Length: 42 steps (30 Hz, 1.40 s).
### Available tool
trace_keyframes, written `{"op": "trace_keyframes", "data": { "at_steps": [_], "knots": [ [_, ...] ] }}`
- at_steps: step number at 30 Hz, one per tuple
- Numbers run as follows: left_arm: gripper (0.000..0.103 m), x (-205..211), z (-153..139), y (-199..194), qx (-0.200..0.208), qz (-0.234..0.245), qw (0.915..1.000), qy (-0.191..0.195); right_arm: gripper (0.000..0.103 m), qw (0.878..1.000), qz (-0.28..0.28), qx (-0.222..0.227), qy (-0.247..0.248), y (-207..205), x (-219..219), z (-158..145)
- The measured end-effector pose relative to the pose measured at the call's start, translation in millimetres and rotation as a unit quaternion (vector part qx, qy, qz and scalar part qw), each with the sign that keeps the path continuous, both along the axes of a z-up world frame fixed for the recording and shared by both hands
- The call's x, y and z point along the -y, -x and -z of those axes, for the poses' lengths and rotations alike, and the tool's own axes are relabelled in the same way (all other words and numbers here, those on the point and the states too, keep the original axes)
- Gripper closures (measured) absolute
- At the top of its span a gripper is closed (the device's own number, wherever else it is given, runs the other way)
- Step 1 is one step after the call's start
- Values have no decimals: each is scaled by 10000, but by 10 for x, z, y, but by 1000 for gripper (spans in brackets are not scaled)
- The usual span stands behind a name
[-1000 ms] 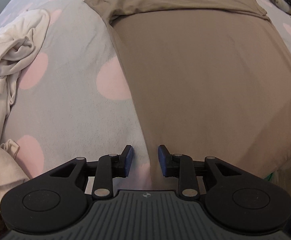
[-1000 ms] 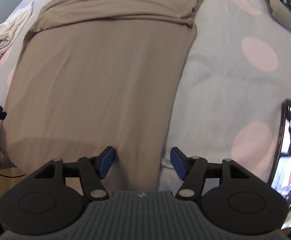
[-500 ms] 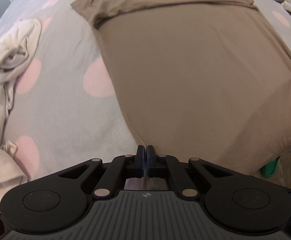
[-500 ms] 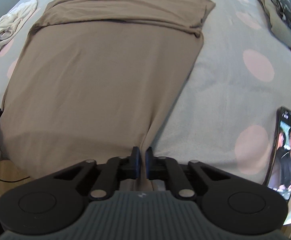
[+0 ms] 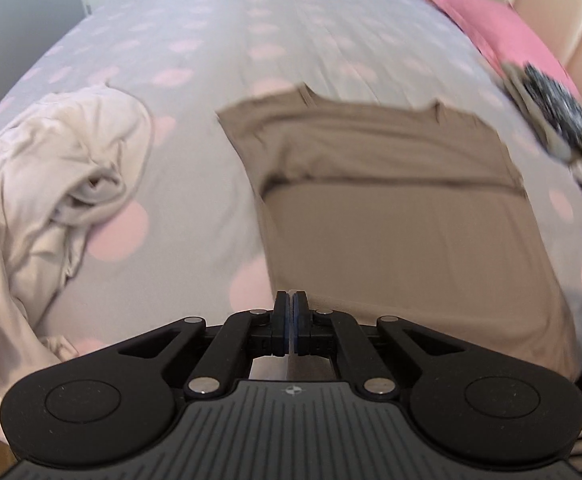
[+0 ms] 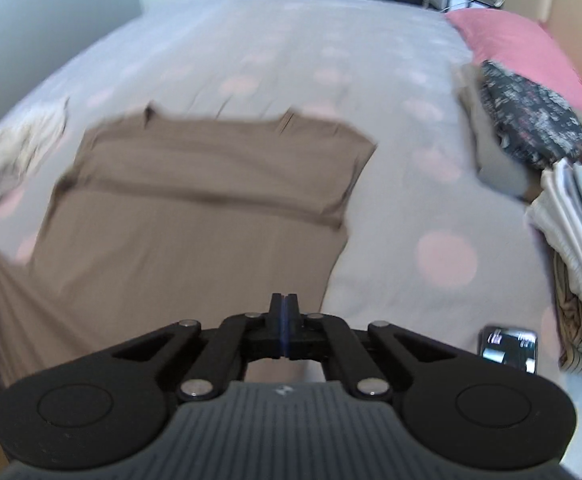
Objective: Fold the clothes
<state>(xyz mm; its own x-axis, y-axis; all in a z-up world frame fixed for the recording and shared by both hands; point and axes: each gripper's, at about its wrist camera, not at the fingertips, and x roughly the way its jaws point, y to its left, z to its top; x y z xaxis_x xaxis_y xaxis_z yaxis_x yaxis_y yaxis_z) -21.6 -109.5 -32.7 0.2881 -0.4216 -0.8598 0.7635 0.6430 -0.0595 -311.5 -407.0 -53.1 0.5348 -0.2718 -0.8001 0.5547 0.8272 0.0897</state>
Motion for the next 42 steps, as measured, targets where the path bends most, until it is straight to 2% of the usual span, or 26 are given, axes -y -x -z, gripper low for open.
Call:
{"op": "trace_keyframes", "data": {
  "at_steps": [2, 3, 5, 7, 9, 11, 14, 19, 21, 23, 24, 25, 27, 33, 36, 42],
  "knots": [
    [103, 30, 11, -51, -51, 3, 10000, -41, 103, 9995, 48, 16, -307, -28, 82, 43],
    [103, 55, 40, -53, -130, 69, 9998, -115, 97, 9988, 30, -15, -482, -46, 101, 89],
    [103, 70, 101, -37, -106, 156, 9993, -327, 93, 9967, -16, -160, -802, -51, 81, 232],
    [103, 65, 172, -10, -103, 192, 9988, -448, 62, 9942, -52, -390, -996, -36, 23, 374],
    [103, 42, 241, 10, -144, 202, 9983, -526, 58, 9916, -55, -650, -1118, -26, -26, 499],
    [103, 27, 308, 22, -160, 200, 9977, -620, 49, 9884, -29, -902, -1217, -17, -52, 609],
    [103, 18, 388, 17, -176, 158, 9970, -743, 44, 9842, 6, -1152, -1347, -3, -54, 723],
    [103, 41, 478, 30, -166, 190, 9952, -942, 38, 9780, -287, -1351, -1561, 20, -162, 846],
    [103, 55, 508, 40, -142, 217, 9945, -1016, 40, 9772, -420, -1369, -1570, 20, -231, 842],
    [103, 66, 532, 49, -132, 240, 9938, -1075, 60, 9776, -498, -1391, -1497, 12, -272, 837],
    [103, 73, 540, 51, -123, 240, 9936, -1095, 77, 9782, -498, -1395, -1456, 9, -282, 832],
    [103, 76, 534, 53, -101, 227, 9938, -1081, 89, 9787, -498, -1398, -1415, 5, -292, 827],
    [103, 82, 522, 56, -55, 201, 9942, -1054, 100, 9798, -423, -1331, -1432, 12, -279, 809],
    [103, 89, 321, 13, 206, 6, 9974, -694, 100, 9880, -230, -950, -1192, 5, -180, 612],
    [103, 115, 204, -29, 345, -123, 9980, -521, 100, 9935, -176, -729, -852, -58, -138, 455],
    [103, 294, 10, -146, 733, -180, 9961, -468, 100, 9986, -36, -397, -359, -215, 2, 198]
  ]
}}
